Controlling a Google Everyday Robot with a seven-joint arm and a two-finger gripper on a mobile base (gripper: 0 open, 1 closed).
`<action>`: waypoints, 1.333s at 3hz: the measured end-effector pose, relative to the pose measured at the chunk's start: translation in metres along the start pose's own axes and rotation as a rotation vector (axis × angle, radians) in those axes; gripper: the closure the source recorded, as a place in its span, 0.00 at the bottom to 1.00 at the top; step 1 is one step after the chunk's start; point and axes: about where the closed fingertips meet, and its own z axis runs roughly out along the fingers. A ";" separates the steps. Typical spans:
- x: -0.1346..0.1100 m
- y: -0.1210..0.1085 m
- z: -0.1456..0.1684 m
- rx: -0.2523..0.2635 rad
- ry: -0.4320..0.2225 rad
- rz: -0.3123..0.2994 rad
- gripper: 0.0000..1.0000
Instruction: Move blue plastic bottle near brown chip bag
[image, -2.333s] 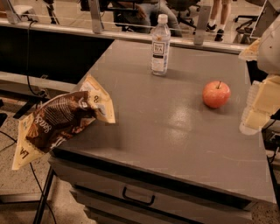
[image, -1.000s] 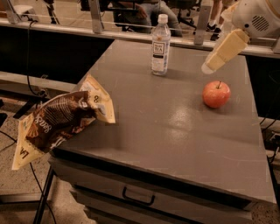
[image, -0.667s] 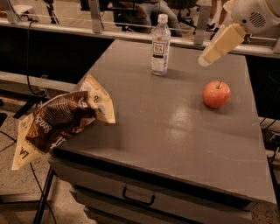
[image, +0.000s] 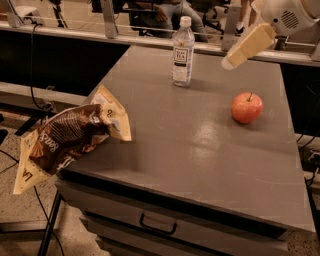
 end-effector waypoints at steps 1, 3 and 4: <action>-0.025 -0.026 0.037 -0.024 -0.187 0.102 0.00; -0.042 -0.041 0.079 0.024 -0.344 0.214 0.00; -0.034 -0.040 0.109 0.064 -0.381 0.262 0.00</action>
Offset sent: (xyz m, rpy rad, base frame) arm 0.1036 0.0539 -0.0062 0.4731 -0.0615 -0.0021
